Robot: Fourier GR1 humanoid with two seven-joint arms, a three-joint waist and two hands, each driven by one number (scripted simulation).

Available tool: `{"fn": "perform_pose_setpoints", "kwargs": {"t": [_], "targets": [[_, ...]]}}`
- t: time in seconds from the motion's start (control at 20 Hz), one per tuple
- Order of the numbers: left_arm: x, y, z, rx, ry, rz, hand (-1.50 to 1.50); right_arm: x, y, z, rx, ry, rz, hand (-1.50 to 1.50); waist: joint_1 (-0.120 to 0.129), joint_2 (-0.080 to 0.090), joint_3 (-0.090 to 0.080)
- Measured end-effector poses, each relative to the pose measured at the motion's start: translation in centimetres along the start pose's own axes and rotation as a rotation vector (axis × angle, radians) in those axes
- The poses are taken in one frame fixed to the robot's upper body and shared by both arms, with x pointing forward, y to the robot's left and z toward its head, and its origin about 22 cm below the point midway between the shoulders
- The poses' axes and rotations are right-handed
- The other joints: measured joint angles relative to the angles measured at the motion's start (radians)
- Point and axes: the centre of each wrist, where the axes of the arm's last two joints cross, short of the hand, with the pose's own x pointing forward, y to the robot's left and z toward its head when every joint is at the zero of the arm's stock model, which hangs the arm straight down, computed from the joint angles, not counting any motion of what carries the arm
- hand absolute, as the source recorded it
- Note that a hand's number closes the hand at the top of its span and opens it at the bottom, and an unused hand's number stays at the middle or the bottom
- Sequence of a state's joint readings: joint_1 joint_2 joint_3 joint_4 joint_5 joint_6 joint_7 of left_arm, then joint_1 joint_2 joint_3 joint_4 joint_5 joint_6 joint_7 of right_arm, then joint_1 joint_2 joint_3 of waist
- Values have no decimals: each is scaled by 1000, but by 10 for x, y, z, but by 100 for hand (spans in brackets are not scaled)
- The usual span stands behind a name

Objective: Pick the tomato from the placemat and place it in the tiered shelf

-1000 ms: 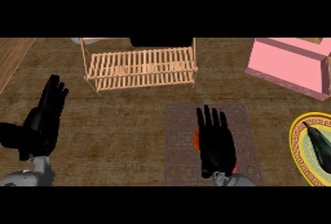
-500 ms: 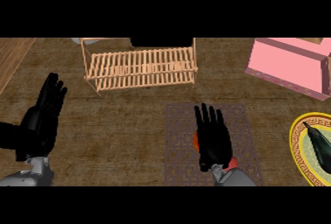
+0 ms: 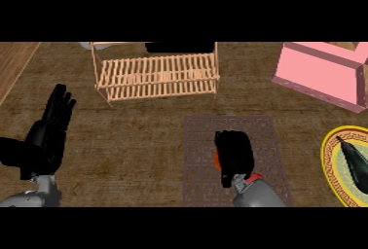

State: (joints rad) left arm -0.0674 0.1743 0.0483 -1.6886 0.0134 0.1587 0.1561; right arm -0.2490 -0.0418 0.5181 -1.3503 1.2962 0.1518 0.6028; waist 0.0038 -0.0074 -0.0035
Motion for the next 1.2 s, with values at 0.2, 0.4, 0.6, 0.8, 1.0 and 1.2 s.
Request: {"fn": "perform_pose_setpoints", "kwargs": {"t": [0.2, 0.4, 0.6, 0.8, 1.0, 1.2], "targets": [[2, 1, -2, -2, 0, 2, 0, 1, 4, 2, -65, -32, 35, 150, 0, -5, -2], [1, -6, 0, -17, -4, -2, 0, 23, 3, 6, -57, -38, 34, 150, 8, -1, -4], [4, -15, -2, -52, -15, 7, 0, 45, 1, 19, 13, -9, -29, 150, 45, 6, -6], [5, -20, -5, -71, -20, 8, 0, 71, -13, 32, 63, -23, -179, 150, 69, 15, 1], [8, -23, -7, -77, -19, 7, 0, 94, -39, 47, 38, -84, -287, 150, 78, 14, 3], [7, -22, -8, -73, -14, 4, 0, 104, -76, 56, -69, -148, -438, 150, 74, 8, 3]]}}
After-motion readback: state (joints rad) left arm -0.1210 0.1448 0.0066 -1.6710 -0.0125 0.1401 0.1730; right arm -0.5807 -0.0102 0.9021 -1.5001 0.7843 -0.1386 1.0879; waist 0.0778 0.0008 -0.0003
